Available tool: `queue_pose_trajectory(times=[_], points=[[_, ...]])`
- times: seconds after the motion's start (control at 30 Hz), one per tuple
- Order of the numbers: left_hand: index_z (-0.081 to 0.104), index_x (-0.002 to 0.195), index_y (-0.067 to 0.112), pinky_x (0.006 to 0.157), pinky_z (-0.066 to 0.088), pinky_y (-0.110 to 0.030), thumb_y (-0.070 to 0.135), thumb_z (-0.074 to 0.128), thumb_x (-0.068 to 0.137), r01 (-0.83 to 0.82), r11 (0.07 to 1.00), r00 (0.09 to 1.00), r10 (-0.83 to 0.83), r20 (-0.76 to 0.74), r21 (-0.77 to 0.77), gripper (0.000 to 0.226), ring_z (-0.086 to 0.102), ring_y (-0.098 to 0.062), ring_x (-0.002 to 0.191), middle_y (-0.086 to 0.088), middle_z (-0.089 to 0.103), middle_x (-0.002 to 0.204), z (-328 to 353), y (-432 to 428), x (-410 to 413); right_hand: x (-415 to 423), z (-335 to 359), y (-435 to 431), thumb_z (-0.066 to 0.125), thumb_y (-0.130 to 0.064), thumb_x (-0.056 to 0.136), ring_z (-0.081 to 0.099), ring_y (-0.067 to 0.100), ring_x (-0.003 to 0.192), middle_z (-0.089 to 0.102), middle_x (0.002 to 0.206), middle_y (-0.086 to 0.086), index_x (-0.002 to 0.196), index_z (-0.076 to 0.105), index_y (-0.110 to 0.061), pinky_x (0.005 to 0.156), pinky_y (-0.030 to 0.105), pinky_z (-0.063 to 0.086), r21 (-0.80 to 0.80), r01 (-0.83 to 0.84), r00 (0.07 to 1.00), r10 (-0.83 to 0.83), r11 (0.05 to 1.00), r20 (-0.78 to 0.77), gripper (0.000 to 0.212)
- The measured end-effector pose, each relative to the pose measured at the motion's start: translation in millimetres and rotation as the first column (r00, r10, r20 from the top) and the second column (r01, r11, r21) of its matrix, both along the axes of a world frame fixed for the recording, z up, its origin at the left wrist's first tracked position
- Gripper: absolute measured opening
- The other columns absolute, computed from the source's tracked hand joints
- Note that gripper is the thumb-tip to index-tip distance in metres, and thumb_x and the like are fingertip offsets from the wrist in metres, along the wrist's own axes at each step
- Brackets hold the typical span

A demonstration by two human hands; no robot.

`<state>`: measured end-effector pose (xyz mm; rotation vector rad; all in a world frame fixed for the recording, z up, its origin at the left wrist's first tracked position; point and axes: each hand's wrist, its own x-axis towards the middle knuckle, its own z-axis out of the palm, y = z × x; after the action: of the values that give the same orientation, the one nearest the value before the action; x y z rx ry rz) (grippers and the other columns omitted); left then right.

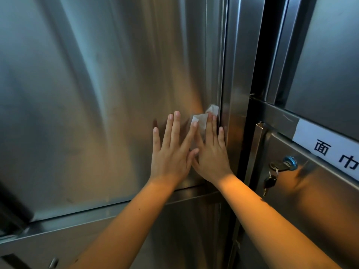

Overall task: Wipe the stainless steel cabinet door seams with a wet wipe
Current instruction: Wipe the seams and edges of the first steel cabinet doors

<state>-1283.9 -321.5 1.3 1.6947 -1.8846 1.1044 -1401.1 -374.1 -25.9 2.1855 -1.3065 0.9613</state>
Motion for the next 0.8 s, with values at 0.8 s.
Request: queue_pose_trajectory(times=[0.8], points=[[0.016,0.148,0.022,0.11,0.005,-0.053,0.03,0.023,0.099,0.186,0.977,0.976,-0.17,0.135,-0.108,0.05,0.001,-0.019,0.143,-0.007,0.008,0.154,-9.1,-23.9,42.6,7.5,-36.6,-17.3,0.024,-0.057,0.094,0.012,0.037,0.141,0.009,0.151,0.026,0.148,-0.006,-0.013,0.115,0.043,0.009,-0.052,0.012,0.996,-0.007,0.999,0.091,0.075]])
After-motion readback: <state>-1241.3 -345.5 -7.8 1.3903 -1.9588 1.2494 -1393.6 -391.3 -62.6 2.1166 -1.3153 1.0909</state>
